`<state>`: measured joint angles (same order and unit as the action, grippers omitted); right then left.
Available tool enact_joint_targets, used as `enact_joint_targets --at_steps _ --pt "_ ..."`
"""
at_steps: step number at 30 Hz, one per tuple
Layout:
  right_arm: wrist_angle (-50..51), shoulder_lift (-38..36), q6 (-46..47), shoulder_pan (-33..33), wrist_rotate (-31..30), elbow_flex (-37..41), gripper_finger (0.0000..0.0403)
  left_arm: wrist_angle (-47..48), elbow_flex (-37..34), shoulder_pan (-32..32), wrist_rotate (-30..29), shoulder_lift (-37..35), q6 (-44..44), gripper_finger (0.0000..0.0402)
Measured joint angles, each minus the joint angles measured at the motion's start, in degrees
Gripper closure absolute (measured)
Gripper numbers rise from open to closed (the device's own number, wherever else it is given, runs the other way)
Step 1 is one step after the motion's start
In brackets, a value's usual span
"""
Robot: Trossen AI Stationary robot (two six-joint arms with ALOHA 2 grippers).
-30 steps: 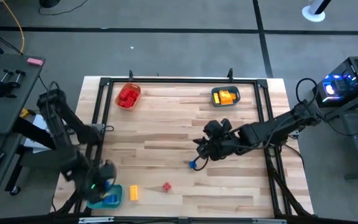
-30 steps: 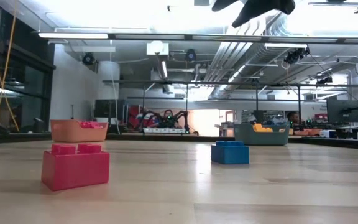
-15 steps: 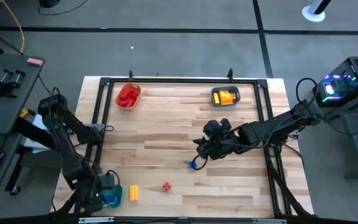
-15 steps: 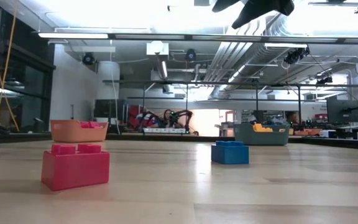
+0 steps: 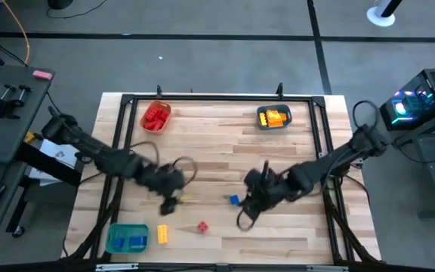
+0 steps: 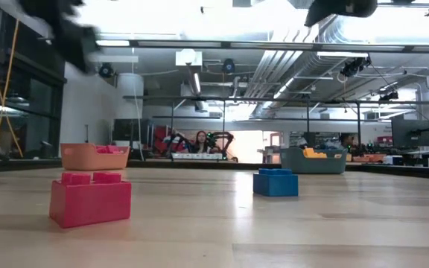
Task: Sort blocks
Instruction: Put the blue game piece into the green bin
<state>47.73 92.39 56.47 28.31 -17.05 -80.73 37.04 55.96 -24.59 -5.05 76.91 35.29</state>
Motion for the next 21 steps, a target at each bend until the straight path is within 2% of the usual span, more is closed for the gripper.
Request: enact_joint_targets --at_steps 3,5,8,10,14,21 --pt "-0.1 4.5 -7.0 1.6 -0.3 0.0 0.0242 -5.5 0.0 4.8 0.2 1.5 -1.0 0.0158" --pt "-0.5 7.8 -15.3 1.8 -0.6 0.0 0.0242 -7.0 0.0 5.8 0.0 2.0 -1.8 0.0158" --pt "-2.8 13.1 -30.5 0.8 -1.6 0.0 0.0242 -7.4 0.0 5.9 -3.5 2.6 -2.9 0.0158" --pt "-5.4 16.4 -37.1 -0.5 -0.9 0.0 0.0242 -7.3 0.0 5.9 -6.1 3.2 -1.5 0.0158" --pt "-6.9 21.4 -42.5 -3.9 4.0 0.0 0.0242 -7.3 0.0 5.7 -7.4 4.0 2.2 0.0158" --pt "-8.0 22.7 -49.7 -7.8 5.6 0.0 0.0242 -7.3 0.0 3.0 -9.0 3.9 4.6 0.0158"
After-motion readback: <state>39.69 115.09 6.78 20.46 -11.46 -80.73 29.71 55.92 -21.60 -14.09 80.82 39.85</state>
